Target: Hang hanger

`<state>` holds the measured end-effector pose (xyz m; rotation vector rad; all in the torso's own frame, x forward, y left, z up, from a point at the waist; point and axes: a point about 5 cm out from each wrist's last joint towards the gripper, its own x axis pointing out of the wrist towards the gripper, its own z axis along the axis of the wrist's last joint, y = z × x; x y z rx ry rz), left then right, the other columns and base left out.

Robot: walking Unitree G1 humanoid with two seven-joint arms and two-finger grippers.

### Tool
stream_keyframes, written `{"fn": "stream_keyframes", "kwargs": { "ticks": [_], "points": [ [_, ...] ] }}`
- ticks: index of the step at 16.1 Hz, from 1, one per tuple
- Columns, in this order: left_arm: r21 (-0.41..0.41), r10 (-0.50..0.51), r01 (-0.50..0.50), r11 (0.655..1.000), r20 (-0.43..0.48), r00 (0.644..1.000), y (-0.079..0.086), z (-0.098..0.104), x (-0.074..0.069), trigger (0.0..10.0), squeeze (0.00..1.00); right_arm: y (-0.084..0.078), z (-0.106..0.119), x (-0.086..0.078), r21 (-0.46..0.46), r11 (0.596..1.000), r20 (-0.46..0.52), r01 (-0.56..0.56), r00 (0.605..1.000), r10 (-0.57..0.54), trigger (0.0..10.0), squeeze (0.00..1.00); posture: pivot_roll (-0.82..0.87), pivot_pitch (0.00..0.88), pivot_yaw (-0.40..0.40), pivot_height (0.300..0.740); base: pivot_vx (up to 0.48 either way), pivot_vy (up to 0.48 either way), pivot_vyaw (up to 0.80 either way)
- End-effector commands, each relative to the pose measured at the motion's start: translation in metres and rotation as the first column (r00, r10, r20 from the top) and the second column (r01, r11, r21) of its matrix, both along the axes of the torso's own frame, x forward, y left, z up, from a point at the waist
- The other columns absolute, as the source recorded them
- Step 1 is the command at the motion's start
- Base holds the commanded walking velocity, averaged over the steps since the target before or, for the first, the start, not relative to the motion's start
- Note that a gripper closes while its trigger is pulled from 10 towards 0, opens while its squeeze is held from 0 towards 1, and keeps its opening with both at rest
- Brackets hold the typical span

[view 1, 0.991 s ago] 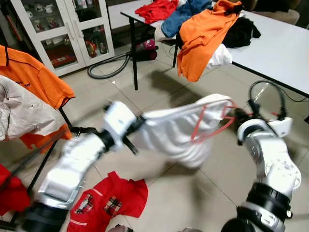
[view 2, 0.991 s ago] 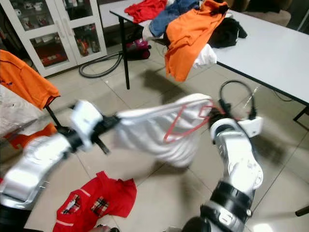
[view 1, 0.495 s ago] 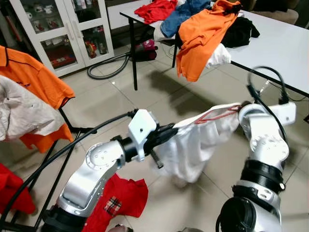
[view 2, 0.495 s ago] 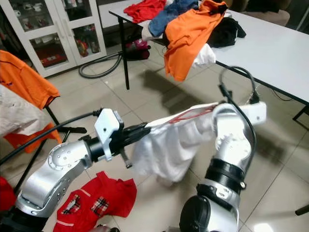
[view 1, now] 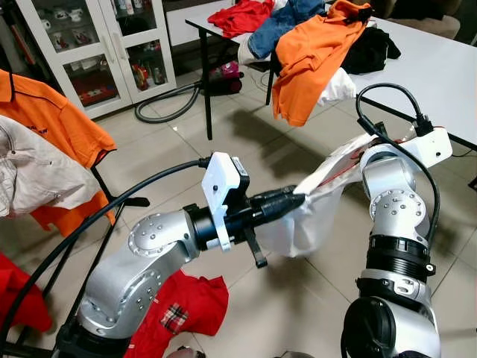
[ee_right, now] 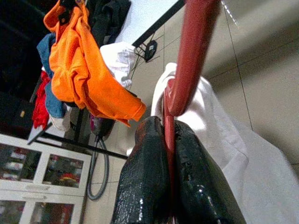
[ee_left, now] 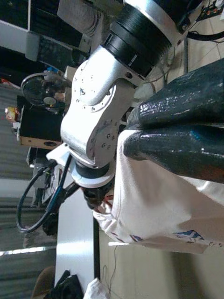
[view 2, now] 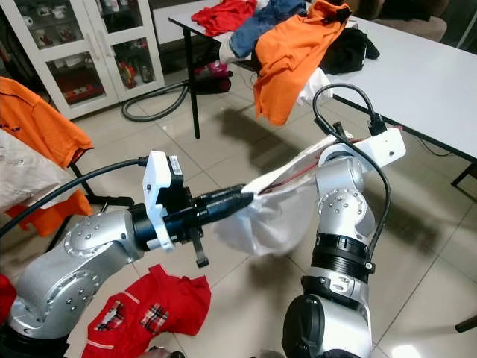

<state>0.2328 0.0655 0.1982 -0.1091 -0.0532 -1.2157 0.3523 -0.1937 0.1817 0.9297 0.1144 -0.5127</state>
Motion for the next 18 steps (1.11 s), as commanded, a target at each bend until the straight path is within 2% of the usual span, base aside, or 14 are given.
{"fn": "stream_keyframes", "kwargs": {
  "ticks": [1,2,5,7,10,11,13,14,18],
  "points": [
    [-0.006,0.044,-0.044,0.999,0.031,0.999,0.000,0.007,0.004,10.0,0.00,0.009,0.004,0.000,-0.055,0.997,0.001,-0.052,0.999,0.052,10.0,0.00,-0.18,0.008,-0.004,0.740,0.000,0.000,0.00],
    [-0.003,0.092,-0.092,0.996,0.025,0.995,0.001,0.008,0.011,10.0,0.00,0.018,0.000,-0.002,-0.071,0.993,-0.015,-0.091,0.996,0.091,10.0,0.00,-0.18,0.006,-0.003,0.740,0.000,0.000,0.00],
    [0.054,0.205,-0.206,0.977,0.023,0.978,0.004,0.007,0.028,10.0,0.00,0.038,-0.006,-0.010,-0.043,0.985,-0.035,-0.170,0.985,0.168,10.0,0.00,-0.18,0.005,-0.002,0.740,0.000,0.000,0.00],
    [0.083,0.309,-0.310,0.947,0.030,0.951,0.011,0.009,0.044,10.0,0.00,0.052,-0.006,-0.017,-0.054,0.968,-0.038,-0.246,0.969,0.245,10.0,0.00,-0.19,0.004,0.001,0.740,0.000,0.000,0.00],
    [0.154,0.410,-0.412,0.898,0.046,0.911,0.029,0.003,0.056,10.0,0.00,0.047,-0.003,-0.023,-0.046,0.971,-0.032,-0.234,0.972,0.233,10.0,0.00,-0.19,0.004,0.006,0.740,0.000,0.000,0.00],
    [0.176,0.409,-0.409,0.896,0.037,0.912,0.033,0.001,0.056,10.0,0.00,0.043,-0.002,-0.023,-0.050,0.972,-0.030,-0.230,0.973,0.228,10.0,0.00,-0.19,0.002,0.005,0.740,0.000,0.000,0.00],
    [0.190,0.361,-0.353,0.916,-0.006,0.933,0.033,0.000,0.049,10.0,0.00,0.038,-0.001,-0.024,-0.058,0.972,-0.033,-0.227,0.974,0.225,10.0,0.00,-0.19,0.001,0.004,0.740,0.000,0.000,0.00],
    [0.173,0.327,-0.316,0.933,-0.041,0.944,0.030,0.000,0.045,10.0,1.00,0.038,-0.001,-0.024,-0.060,0.971,-0.034,-0.231,0.973,0.229,10.0,0.00,-0.18,0.000,0.002,0.740,0.000,0.000,0.00],
    [0.096,0.251,-0.242,0.966,-0.092,0.964,0.019,0.012,0.039,10.0,1.00,0.045,0.001,-0.023,-0.072,0.960,-0.031,-0.270,0.963,0.269,10.0,0.00,-0.18,0.002,0.000,0.740,0.000,0.000,0.00]
  ]
}}
